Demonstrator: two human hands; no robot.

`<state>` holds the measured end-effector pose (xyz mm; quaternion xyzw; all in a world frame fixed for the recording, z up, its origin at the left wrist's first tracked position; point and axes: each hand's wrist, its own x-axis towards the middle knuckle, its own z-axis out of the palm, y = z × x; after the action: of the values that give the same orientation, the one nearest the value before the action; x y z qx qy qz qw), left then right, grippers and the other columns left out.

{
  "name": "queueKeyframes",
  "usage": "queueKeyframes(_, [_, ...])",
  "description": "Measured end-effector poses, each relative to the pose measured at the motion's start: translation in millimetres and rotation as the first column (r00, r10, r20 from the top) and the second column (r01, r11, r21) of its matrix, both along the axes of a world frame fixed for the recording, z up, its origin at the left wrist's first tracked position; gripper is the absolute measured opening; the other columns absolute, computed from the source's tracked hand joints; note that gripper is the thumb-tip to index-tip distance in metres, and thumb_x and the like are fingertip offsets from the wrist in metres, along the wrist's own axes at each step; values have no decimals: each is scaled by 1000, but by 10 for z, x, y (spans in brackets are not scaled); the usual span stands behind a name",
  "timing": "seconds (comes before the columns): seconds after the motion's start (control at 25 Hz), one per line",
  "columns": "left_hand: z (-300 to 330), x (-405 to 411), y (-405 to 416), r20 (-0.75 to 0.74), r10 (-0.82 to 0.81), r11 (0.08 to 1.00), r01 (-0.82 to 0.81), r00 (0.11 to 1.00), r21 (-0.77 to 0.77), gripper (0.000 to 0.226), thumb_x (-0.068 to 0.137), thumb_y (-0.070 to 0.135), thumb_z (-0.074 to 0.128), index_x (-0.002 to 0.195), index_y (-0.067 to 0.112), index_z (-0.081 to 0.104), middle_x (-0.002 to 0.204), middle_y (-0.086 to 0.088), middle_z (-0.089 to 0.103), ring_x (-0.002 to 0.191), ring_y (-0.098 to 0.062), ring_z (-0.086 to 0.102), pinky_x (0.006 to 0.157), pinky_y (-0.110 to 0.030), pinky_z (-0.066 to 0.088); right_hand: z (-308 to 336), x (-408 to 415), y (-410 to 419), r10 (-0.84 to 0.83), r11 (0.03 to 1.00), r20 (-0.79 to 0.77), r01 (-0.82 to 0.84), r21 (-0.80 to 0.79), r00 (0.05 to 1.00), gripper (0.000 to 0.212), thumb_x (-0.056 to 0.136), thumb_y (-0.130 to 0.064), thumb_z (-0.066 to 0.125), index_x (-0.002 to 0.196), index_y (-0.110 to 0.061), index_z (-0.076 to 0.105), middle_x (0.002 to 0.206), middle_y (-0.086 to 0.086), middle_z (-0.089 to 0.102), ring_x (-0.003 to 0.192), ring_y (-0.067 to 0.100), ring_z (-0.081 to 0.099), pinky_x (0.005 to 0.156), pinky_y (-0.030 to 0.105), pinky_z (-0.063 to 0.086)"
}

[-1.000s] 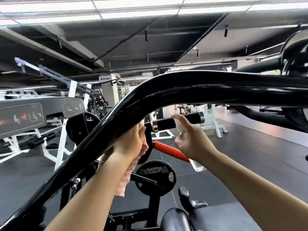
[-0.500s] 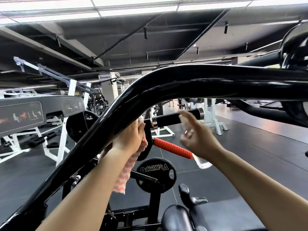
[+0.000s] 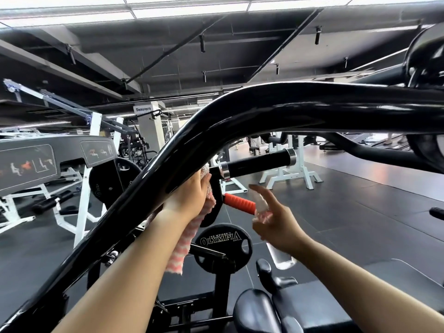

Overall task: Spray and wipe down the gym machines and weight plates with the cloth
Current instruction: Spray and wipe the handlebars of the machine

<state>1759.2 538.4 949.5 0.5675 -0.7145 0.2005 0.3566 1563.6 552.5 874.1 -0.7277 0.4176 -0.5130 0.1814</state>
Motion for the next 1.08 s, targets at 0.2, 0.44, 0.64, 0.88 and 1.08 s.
queueKeyframes(0.2, [-19,19,-6,-19,-33,999,33,999,2,45,99,32,37,132,3,41,136,-15,49,127,-29,43,99,-31,30,-293,-96,-6,-101,992,71,95,78,992,56,75,5,56,96,-46,44,65,5,54,46,14,48,48,35,50])
queueKeyframes(0.44, [-14,63,17,-50,-141,987,137,989,-84,46,96,30,46,134,5,44,133,-13,53,124,-27,48,98,-25,35,-348,-431,33,-207,975,136,193,109,969,68,77,7,57,105,-53,41,69,2,56,41,7,51,49,37,55])
queueKeyframes(0.64, [257,-485,84,-484,-280,959,222,829,-175,38,101,28,36,119,1,55,104,0,59,96,-12,55,77,-5,33,-129,-557,52,-201,979,159,192,70,967,76,78,7,57,121,-52,36,73,7,61,42,15,56,45,31,54])
queueKeyframes(0.88, [380,-932,-209,77,-336,928,315,939,200,52,99,38,38,145,16,28,148,-5,38,133,-22,39,104,-29,29,305,-667,125,-140,987,220,154,-48,965,70,77,10,62,118,-40,35,78,11,63,50,26,58,49,34,55])
queueKeyframes(1.08, [218,-831,-532,623,139,990,-93,769,-106,91,64,46,79,141,28,34,107,0,60,81,-21,64,58,-28,46,735,-783,-195,-107,994,296,92,64,949,72,83,7,57,141,-23,27,97,9,54,65,24,60,46,33,53])
